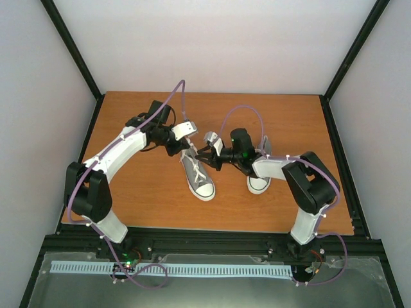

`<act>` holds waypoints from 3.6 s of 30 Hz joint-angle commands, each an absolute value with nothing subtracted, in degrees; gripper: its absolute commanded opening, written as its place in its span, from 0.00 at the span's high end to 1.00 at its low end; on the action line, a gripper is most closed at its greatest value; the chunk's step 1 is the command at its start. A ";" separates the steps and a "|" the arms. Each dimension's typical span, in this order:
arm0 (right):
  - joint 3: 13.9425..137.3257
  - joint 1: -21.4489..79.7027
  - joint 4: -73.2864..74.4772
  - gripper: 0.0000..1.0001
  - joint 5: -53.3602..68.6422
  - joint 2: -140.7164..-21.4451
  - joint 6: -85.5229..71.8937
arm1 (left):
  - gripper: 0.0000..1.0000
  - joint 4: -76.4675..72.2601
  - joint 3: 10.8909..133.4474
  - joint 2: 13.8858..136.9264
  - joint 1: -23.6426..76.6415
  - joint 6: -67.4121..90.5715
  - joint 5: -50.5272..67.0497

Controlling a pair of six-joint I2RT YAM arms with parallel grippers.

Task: Tie the shoes
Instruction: Cross the shoelace with the shoelace.

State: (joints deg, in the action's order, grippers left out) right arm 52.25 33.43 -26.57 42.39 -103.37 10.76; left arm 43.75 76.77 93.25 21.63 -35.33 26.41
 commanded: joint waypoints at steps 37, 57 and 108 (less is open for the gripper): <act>50.41 38.85 -45.23 0.81 31.89 -107.03 5.08 | 0.99 45.19 82.98 96.67 19.95 -31.82 26.72; 57.75 39.06 -50.74 0.77 18.97 -116.12 2.38 | 0.99 45.97 83.68 97.68 19.95 -32.15 29.05; 56.55 40.96 -36.51 0.97 13.16 -109.03 -0.39 | 0.99 47.93 85.69 101.30 17.84 -30.98 32.12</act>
State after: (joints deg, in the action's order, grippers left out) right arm 57.93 41.06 -39.48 8.10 -114.65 -2.39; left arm 47.55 84.05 99.59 18.35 -32.14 31.55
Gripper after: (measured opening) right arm 0.029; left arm 0.026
